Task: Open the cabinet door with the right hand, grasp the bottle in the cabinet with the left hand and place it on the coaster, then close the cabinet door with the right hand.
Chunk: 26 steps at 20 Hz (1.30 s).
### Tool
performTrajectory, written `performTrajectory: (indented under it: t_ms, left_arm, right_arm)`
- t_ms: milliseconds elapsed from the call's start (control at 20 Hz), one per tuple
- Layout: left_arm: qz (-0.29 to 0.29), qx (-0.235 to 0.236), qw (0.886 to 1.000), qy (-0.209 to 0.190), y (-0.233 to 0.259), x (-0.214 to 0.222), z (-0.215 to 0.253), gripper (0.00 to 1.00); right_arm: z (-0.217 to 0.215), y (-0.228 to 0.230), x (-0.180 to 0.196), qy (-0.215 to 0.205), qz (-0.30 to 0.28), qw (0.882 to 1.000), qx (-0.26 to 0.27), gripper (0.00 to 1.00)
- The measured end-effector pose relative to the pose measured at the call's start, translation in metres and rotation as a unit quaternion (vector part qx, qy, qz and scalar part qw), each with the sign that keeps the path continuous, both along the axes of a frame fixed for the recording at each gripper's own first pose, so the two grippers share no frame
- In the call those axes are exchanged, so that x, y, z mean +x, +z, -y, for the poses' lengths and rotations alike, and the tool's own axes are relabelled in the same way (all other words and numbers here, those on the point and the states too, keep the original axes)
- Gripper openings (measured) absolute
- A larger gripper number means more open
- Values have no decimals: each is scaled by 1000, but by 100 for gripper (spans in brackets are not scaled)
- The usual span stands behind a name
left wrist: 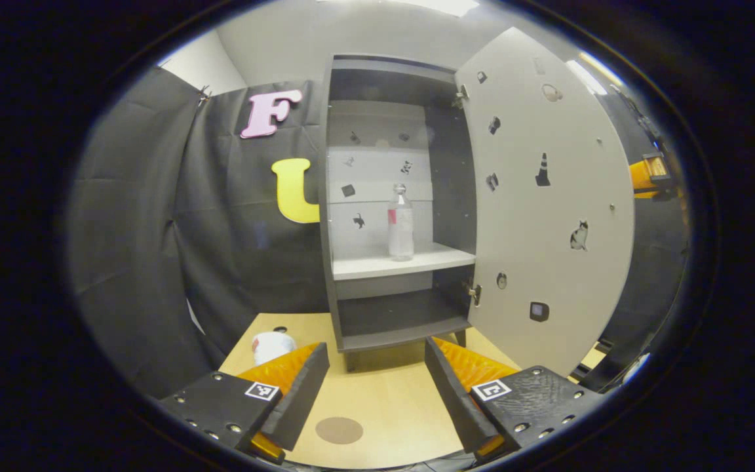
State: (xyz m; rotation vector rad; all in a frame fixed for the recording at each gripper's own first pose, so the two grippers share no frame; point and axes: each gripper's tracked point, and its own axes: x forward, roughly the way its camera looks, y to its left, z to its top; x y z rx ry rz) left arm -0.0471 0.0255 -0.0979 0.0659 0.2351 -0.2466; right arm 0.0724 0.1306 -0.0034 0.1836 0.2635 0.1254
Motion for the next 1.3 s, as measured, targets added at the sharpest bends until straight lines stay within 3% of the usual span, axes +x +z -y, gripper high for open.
performTrajectory:
  t_ms: [150,200,250,600,700,800,1050,1300]
  left_arm:
    - [-2,-1,1000,-8,-1,2,3,91]
    - [-4,-3,1000,-11,-2,3,4,91]
    - [-7,-5,1000,-12,-3,3,5,91]
    - [-20,-33,999,-31,-3,5,19,91]
    - [-24,-44,998,-40,-2,6,24,91]
    - [-26,-53,997,-51,-2,7,30,91]
    - [-29,-63,995,-78,-4,11,41,91]
    - [-21,-81,993,-88,2,15,49,91]
  right_arm:
    - [20,3,-3,-17,4,999,-42,7]
    - [24,4,-3,-20,6,999,-43,0]
    - [21,4,-3,-19,6,999,-34,6]
    - [25,-2,-23,-23,-18,1000,-4,9]
    - [39,-3,-29,-48,-25,998,-12,13]
    - [54,-1,-41,-77,-28,996,-24,2]
    - [93,3,-69,-163,-37,985,-33,2]
    - [123,13,-71,-215,-25,974,-60,3]
